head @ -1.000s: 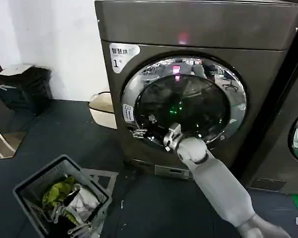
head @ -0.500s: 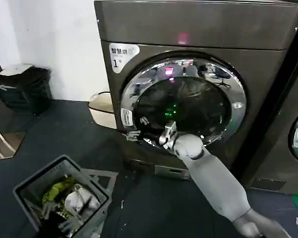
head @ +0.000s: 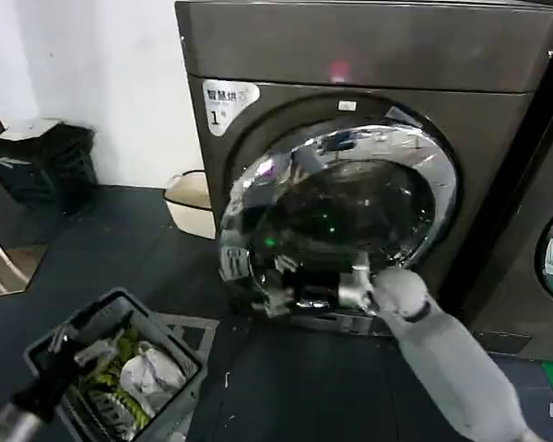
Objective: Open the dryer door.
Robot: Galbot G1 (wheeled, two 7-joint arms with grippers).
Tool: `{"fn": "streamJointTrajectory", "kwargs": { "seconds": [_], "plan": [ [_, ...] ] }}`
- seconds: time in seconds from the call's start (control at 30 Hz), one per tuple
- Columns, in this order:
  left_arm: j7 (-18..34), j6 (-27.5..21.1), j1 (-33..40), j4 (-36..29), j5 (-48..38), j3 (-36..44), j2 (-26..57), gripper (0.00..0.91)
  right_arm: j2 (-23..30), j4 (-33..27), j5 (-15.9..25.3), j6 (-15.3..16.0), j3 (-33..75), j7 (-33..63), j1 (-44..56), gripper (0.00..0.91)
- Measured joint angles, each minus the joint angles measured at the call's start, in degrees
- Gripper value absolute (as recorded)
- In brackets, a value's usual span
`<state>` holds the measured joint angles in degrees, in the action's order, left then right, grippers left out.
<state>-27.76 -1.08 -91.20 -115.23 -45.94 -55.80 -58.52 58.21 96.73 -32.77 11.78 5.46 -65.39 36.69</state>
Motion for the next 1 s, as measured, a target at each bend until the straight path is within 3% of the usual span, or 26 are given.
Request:
{"fn": "streamJointTrajectory", "kwargs": {
  "seconds": [0.2,0.37,0.6,0.7,0.83,1.0],
  "plan": [
    [-1.51,-0.51,7.85,7.06,-2.37,5.70,7.74,0.907,-3.53,4.95,-0.19,-2.01,5.96,-8.12,6.77,0.907],
    [-2.88,-0.75,15.65,11.48,-4.19,13.43,11.89,0.907,-5.91,7.71,-1.98,-5.96,13.77,-12.13,14.00,0.907],
    [-4.80,-0.57,29.06,16.17,-3.96,29.24,13.50,0.907,-7.22,8.10,-3.97,-12.04,32.04,-14.37,28.32,0.907],
    [-6.16,-0.19,35.18,18.01,-4.00,36.72,12.52,0.907,-6.09,7.89,-2.39,-13.67,41.62,-14.18,34.00,0.907],
    [-8.66,-0.03,43.69,19.33,-5.09,46.06,10.04,0.907,-3.42,8.66,-0.77,-13.06,53.79,-11.71,40.27,0.907],
    [-11.33,0.38,50.67,19.61,-5.16,56.50,7.96,0.907,1.39,10.75,-3.29,-10.15,68.55,-3.53,45.78,0.907]
  ]
}}
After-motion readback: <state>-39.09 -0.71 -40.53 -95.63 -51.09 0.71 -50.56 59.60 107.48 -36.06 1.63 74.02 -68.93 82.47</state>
